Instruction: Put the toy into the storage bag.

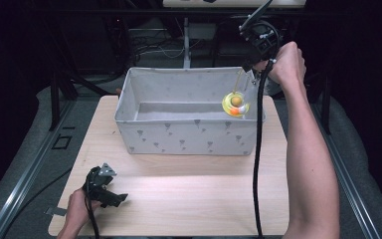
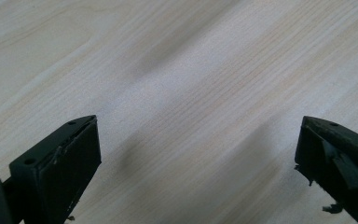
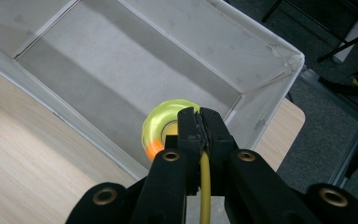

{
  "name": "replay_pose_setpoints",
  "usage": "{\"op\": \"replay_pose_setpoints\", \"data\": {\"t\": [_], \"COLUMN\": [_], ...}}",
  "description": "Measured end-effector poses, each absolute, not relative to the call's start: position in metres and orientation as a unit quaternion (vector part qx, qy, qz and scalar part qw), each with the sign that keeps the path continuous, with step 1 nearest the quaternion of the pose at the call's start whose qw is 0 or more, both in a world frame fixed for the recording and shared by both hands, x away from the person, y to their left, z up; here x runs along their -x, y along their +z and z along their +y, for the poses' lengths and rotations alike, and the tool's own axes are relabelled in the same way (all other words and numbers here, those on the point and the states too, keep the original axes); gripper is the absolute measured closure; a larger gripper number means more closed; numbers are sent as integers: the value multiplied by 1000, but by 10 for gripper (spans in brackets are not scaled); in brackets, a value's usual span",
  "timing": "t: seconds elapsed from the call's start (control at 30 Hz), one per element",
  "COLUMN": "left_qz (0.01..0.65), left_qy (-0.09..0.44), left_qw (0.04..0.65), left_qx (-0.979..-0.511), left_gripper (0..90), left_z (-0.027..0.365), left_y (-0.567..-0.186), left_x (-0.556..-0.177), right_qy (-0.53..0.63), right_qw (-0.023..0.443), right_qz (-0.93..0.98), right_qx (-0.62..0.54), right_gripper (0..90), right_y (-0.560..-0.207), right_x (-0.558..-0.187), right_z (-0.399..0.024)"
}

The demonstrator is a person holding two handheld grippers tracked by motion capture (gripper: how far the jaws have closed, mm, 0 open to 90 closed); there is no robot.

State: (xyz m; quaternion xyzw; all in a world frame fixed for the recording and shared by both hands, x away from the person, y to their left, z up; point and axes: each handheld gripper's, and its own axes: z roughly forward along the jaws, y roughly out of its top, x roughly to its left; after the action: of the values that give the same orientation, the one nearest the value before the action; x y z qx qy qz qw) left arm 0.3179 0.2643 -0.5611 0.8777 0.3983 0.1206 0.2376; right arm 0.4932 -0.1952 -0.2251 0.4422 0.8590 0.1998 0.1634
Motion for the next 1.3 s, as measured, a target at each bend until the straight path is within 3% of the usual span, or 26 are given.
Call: {"op": "replay_pose_setpoints", "data": {"t": [1.3], "left_qz": [397], "left_qy": [122], "left_qw": [236], "left_qx": [-878], "left_gripper": [4], "left_z": [264], "left_y": [-561], "left_x": [-318], "right_qy": [178], "right_qw": [137], "right_qz": [869], "right_qx": [-441], "right_gripper": [885], "right_y": [-284], "right_x": [-513], "right_z": [-195]}}
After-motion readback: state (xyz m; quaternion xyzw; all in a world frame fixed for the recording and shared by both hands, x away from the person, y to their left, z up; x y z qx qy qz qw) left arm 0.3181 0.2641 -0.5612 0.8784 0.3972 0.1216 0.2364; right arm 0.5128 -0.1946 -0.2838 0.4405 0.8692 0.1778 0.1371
